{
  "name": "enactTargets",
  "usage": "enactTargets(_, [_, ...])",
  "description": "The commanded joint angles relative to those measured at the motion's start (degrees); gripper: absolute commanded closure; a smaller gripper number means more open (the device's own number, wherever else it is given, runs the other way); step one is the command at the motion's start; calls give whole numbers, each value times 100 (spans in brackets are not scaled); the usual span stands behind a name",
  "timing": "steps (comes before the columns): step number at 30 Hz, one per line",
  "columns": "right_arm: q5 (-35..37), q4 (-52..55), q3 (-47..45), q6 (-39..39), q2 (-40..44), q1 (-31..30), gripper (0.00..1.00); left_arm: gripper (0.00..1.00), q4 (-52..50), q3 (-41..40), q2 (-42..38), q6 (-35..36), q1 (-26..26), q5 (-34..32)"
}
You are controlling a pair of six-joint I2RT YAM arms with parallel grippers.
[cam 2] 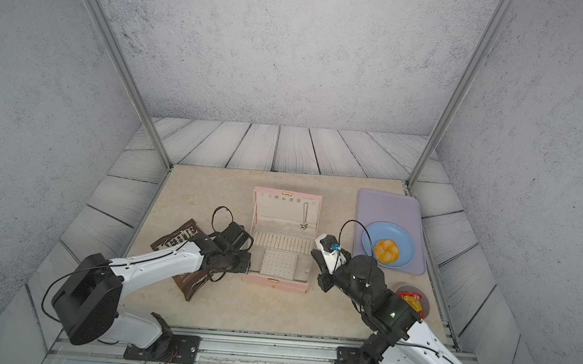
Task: Put jewelry chain into jewelry box
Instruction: Move the jewelry box to the center of the board, then open the fastener on the jewelry box.
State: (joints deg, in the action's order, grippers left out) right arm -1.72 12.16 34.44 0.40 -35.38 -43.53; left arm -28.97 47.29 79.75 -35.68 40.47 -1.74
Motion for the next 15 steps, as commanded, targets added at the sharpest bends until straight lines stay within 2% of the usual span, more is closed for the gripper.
enactTargets(1, [-191,-85,155,-40,-13,-7,100,33,-232,3,-647,432,5,-655])
enactTargets(4, [-255,-252,157,-49,-60,-6,100,32,214,13,-1296,1240,12,-846])
enactTargets(9, [-293,-497,204,-140,-240,-7,100,35,2730,-633,-2034,3616,46,167])
enactTargets(12, [-328,-657,212,-159,-382,-6,100,39,4007,-895,-1913,4843,52,775])
enactTargets(15, [-344,-806,204,-133,-486,-2,100,41,4489,-721,-1427,5791,57,1200])
